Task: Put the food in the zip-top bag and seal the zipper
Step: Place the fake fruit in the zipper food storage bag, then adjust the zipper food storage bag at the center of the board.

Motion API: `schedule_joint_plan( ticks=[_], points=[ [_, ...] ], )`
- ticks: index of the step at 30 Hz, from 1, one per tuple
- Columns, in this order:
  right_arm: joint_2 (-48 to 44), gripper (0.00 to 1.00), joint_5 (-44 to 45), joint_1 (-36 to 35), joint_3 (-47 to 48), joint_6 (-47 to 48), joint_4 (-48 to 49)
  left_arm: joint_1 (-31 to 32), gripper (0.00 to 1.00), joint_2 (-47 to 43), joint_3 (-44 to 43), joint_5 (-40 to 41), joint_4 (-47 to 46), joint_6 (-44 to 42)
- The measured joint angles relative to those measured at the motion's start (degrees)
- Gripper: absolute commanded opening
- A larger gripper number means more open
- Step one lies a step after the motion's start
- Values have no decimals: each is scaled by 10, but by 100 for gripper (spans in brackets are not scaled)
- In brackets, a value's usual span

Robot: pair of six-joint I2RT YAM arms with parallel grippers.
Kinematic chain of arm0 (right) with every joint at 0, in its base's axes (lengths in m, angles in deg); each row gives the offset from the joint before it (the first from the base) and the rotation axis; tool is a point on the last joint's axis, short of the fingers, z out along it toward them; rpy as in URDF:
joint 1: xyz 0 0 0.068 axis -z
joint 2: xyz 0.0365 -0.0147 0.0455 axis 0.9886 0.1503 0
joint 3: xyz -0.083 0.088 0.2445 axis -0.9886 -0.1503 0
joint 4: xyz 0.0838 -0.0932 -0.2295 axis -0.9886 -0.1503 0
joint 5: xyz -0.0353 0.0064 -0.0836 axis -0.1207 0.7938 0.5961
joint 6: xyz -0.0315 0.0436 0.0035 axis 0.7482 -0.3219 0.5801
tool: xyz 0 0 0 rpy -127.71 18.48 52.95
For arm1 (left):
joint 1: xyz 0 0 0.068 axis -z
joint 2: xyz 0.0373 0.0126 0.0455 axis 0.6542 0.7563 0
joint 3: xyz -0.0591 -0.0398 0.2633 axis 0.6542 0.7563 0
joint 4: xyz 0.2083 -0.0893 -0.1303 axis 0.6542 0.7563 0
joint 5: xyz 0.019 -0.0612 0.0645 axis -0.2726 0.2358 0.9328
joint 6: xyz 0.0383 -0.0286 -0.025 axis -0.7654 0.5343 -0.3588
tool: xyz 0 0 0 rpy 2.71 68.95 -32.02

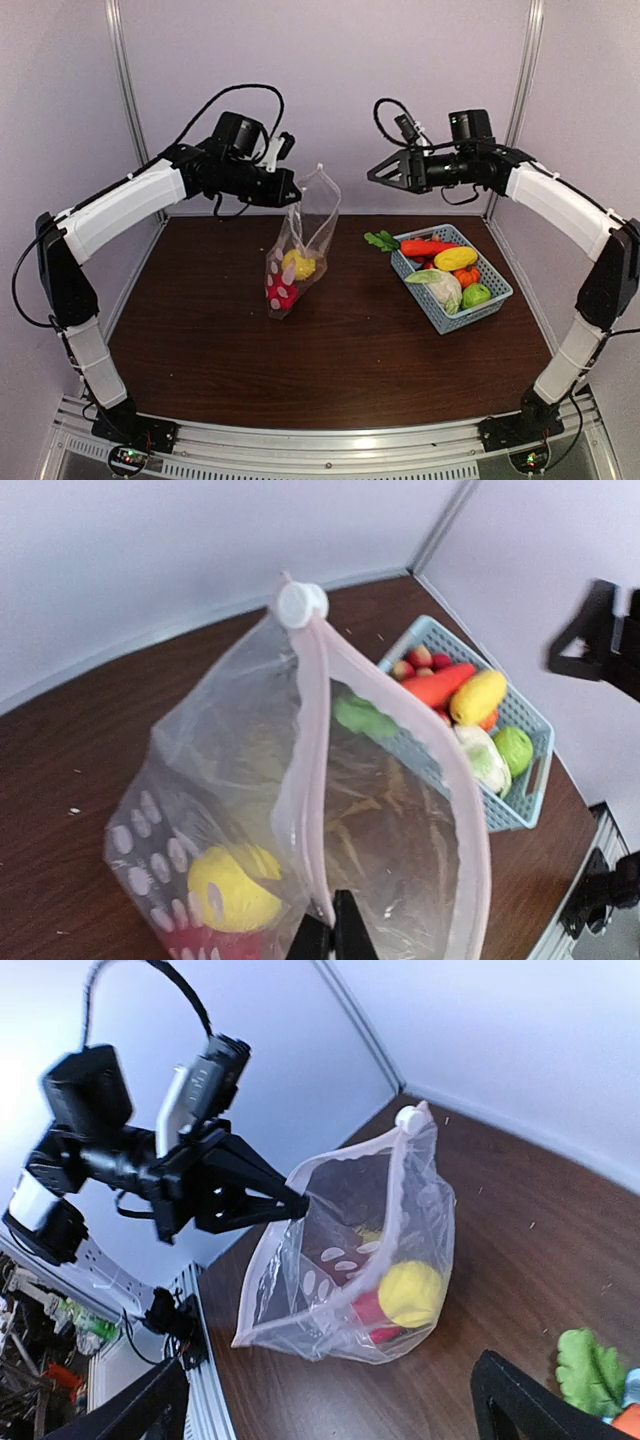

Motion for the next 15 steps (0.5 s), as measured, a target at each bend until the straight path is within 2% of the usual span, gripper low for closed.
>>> schedule_joint_plan(
  ticks=[4,7,8,10,15],
  points=[
    [-82,100,-30,74,-10,-31,58,-78,0,-23,-18,10,4,-22],
    [-120,100,-39,93,-42,-37,92,-104,0,-27,-51,33,41,-61],
    [-126,100,-41,93,-53,-35,94,-107,0,-7,-104,25,75,-77],
    [-124,100,-40,92,-67,-23,88,-101,0,9,-142,21,69,-98],
    [-112,100,17,92,-81,66,12,-75,0,18,-139,3,96,-124]
  ],
)
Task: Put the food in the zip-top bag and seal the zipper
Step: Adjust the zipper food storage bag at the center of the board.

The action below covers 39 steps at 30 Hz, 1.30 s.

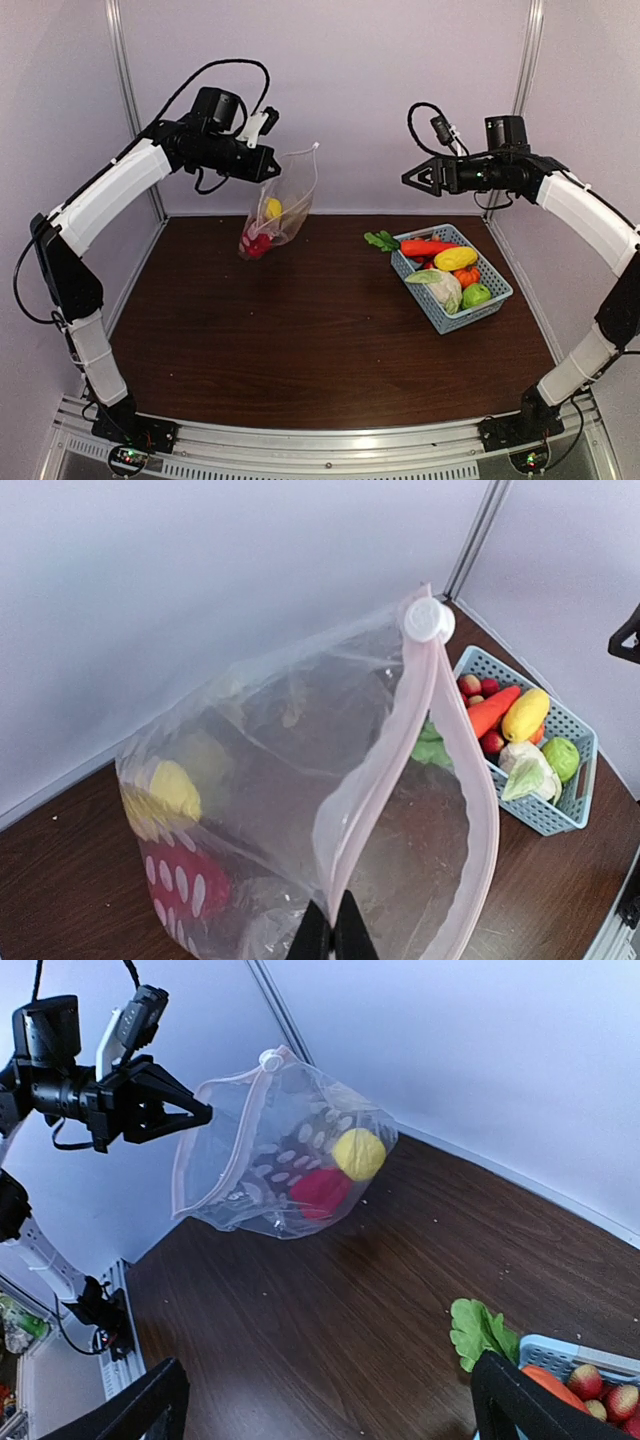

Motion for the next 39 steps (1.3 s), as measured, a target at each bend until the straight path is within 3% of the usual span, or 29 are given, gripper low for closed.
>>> schedule_joint_plan(
  ticks=[6,16,19,25,29,35,39],
  points=[
    [-2,97,84,4,-13,150,-100,0,0,6,46,-31,-1,-14],
    [-2,86,243,12,-81,364,-233,-1,0,9,184,-167,-47,-35],
    [-3,78,286,14,-80,429,-257,-3,0,3,212,-205,-79,-30],
    [-2,77,340,17,-81,521,-282,-2,0,-35,239,-269,-112,-3],
    [0,78,357,20,-81,534,-274,0,0,-67,209,-176,-81,-8],
    [26,78,332,54,-50,535,-273,-5,0,-112,154,84,3,-52],
    [78,78,291,97,18,548,-292,-9,0,-130,140,134,26,-81]
  ],
)
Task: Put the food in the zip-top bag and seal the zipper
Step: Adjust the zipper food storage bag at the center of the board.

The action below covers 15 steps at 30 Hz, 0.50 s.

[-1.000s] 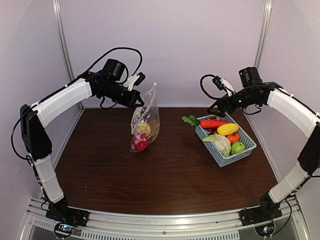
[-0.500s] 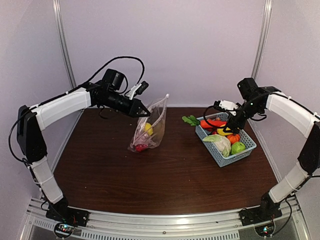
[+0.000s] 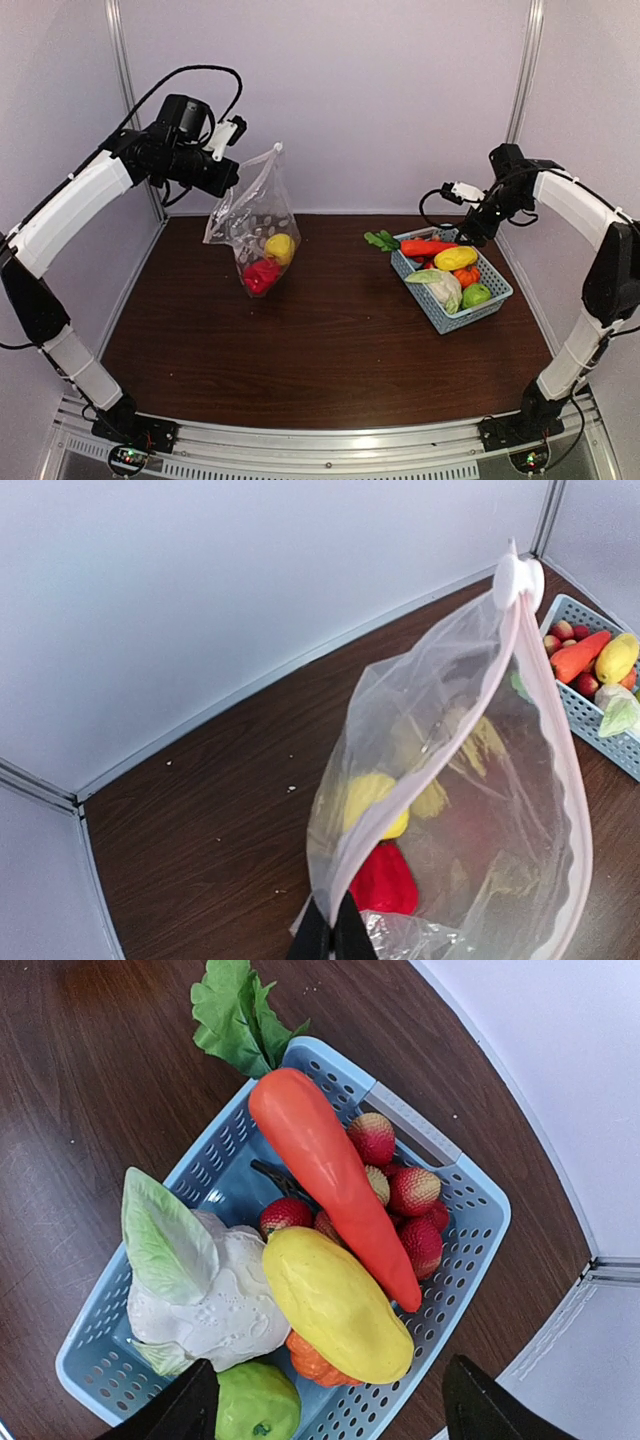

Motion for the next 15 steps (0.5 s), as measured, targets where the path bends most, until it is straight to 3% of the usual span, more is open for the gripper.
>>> schedule_joint_plan(
  ticks=[6,15],
  points=[
    [23,78,-9,8,4,47,-28,4,0,17,0,-78,3,-11],
    [41,83,27,2,12,144,-66,53,0,155,1,-232,-3,-12]
  ],
)
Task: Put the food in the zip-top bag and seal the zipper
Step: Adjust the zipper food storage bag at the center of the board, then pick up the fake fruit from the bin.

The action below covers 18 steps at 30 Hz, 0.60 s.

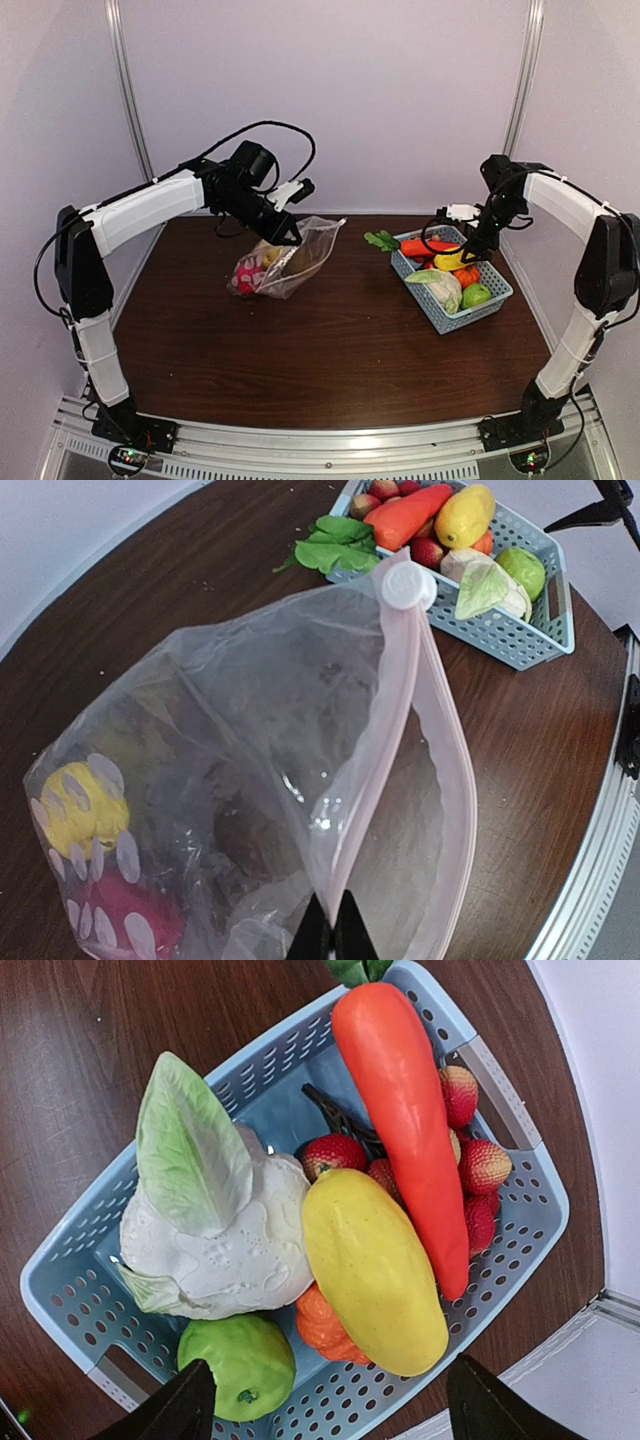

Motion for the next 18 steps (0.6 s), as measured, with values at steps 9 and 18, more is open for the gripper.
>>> schedule_joint_plan(
  ticks=[9,18],
  points=[
    [45,85,53,-9,16,58,-2,-2,0,10,10,-65,-44,11],
    [103,85,87,-24,43,68,21,-4,0,-2,57,-118,-92,24]
  ],
)
